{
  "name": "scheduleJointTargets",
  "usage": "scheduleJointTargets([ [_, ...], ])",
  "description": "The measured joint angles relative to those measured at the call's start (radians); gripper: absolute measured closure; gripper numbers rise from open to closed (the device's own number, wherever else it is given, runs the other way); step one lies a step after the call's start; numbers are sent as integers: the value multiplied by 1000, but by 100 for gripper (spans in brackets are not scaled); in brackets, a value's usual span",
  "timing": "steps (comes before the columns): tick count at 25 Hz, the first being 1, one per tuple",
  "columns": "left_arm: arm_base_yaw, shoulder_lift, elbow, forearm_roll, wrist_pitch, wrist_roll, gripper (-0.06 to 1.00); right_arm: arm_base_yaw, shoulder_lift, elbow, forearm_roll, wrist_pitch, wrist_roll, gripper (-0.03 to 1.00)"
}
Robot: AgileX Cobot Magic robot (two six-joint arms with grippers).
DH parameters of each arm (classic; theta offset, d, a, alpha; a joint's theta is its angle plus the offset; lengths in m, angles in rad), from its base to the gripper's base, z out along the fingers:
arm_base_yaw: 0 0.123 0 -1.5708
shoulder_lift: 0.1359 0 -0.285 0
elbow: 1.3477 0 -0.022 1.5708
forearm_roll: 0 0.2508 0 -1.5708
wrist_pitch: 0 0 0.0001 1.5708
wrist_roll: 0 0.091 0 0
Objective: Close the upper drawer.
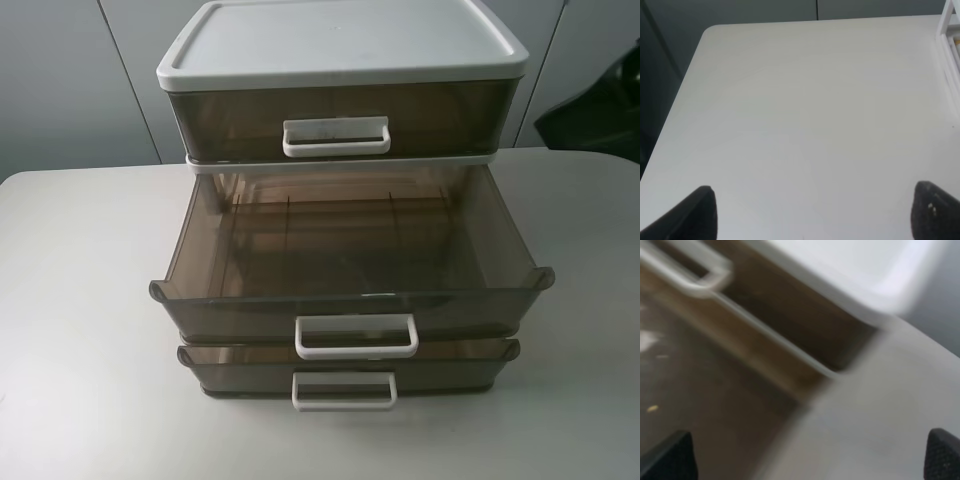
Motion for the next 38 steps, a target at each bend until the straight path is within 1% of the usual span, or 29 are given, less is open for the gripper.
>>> scheduleJointTargets([
  [3, 0, 0, 0, 0, 0, 0, 20, 113, 60, -7, 56, -12, -42, 28],
  [5, 0, 0, 0, 0, 0, 0, 20, 183, 97, -7, 121, -14, -88, 28],
  [8, 0, 0, 0, 0, 0, 0, 20, 258, 144, -7, 219, -18, -176, 28],
  [11, 0, 0, 0, 0, 0, 0, 20, 291, 182, -7, 287, -20, -240, 28],
  [13, 0, 0, 0, 0, 0, 0, 20, 295, 206, -7, 335, -13, -286, 28],
  [16, 0, 0, 0, 0, 0, 0, 20, 299, 244, -7, 444, 12, -384, 28],
  [19, 0, 0, 0, 0, 0, 0, 20, 319, 284, -7, 513, 33, -455, 28],
  [22, 0, 0, 0, 0, 0, 0, 20, 331, 337, -7, 533, 47, -486, 28],
  [29, 0, 0, 0, 0, 0, 0, 20, 332, 456, -7, 548, 39, -516, 28],
  [36, 0, 0, 0, 0, 0, 0, 20, 332, 553, -7, 545, 26, -527, 28],
  [38, 0, 0, 0, 0, 0, 0, 20, 335, 581, -7, 520, 5, -517, 28],
])
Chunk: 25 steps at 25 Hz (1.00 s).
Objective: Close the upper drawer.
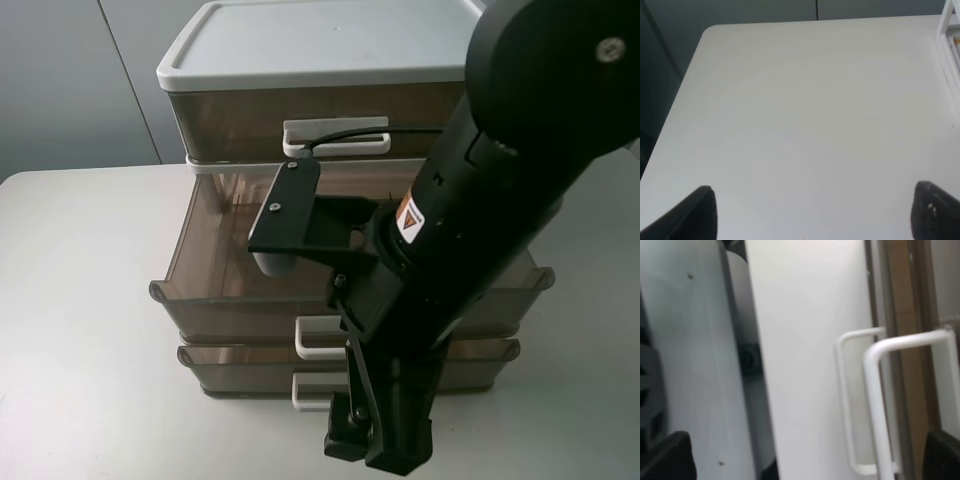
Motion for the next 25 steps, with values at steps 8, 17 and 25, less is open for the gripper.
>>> scheduleJointTargets([
  [8, 0, 0, 0, 0, 0, 0, 20, 8, 28, -1, -272, -122, 220, 28],
  [17, 0, 0, 0, -2, 0, 0, 20, -8, 30, -1, -369, -225, 263, 28],
  [25, 0, 0, 0, -2, 0, 0, 20, -63, 46, -1, -383, -250, 265, 28],
])
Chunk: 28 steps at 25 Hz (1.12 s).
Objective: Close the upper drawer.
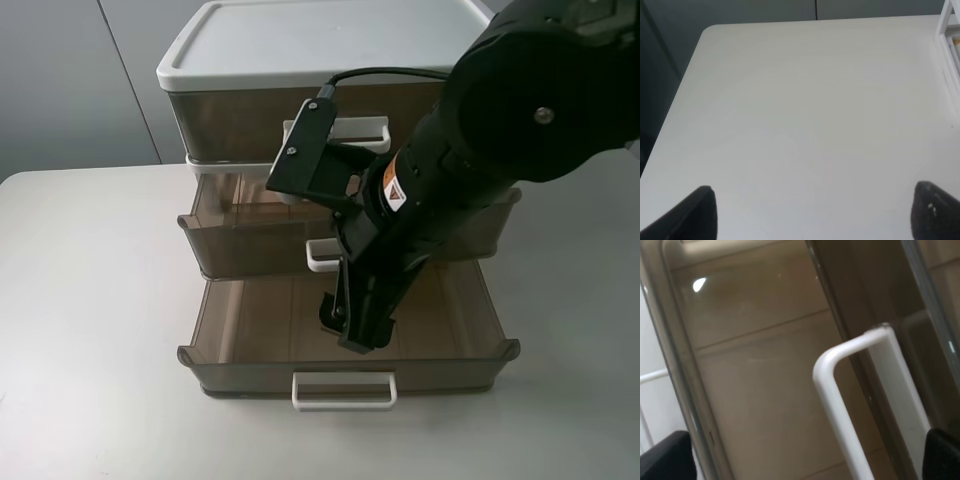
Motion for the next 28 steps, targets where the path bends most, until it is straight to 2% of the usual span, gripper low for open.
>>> scheduleJointTargets([
  [4, 0, 0, 0, 0, 0, 0, 20, 0, -6, -7, -14, 8, 3, 28],
  [10, 0, 0, 0, 0, 0, 0, 20, 80, -124, -42, -4, 85, 8, 28],
  [14, 0, 0, 0, 0, 0, 0, 20, 123, -175, -43, 162, 153, -65, 28],
  [17, 0, 0, 0, 0, 0, 0, 20, 132, -165, -9, 253, 162, -122, 28],
  [22, 0, 0, 0, 0, 0, 0, 20, 126, -76, 33, 257, 121, -140, 28],
  [28, 0, 0, 0, 0, 0, 0, 20, 62, 17, 33, 145, 33, -94, 28],
])
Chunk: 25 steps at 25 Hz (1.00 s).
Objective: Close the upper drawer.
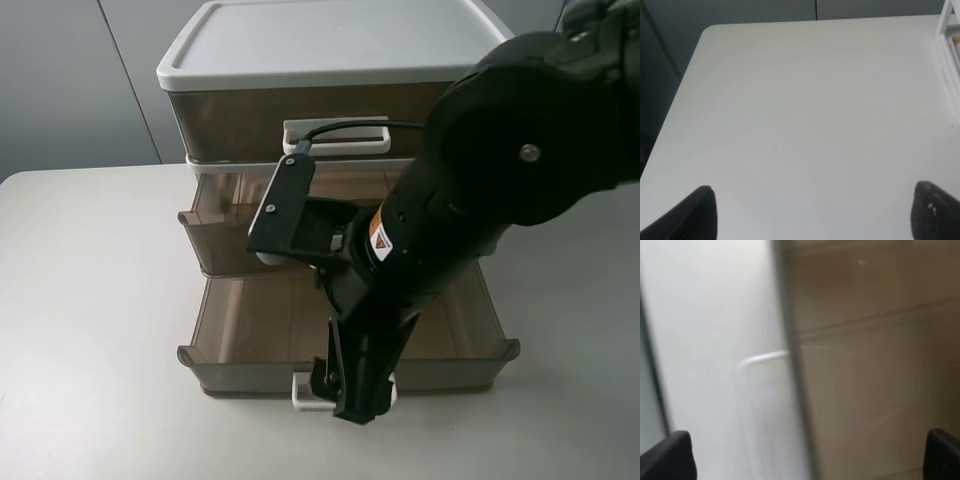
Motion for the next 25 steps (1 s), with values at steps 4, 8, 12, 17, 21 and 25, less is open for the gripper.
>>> scheduleJointTargets([
  [4, 0, 0, 0, 0, 0, 0, 20, -28, 15, 1, -110, -35, 59, 28],
  [8, 0, 0, 0, 0, 0, 0, 20, -38, 15, 1, -208, -81, 99, 28],
  [12, 0, 0, 0, 0, 0, 0, 20, -38, 26, 4, -268, -107, 128, 28],
  [17, 0, 0, 0, 0, 0, 0, 20, -40, 26, 6, -400, -190, 185, 28],
  [21, 0, 0, 0, 0, 0, 0, 20, -40, 31, 6, -451, -220, 203, 28],
  [25, 0, 0, 0, 0, 0, 0, 20, -44, 51, 2, -473, -229, 214, 28],
])
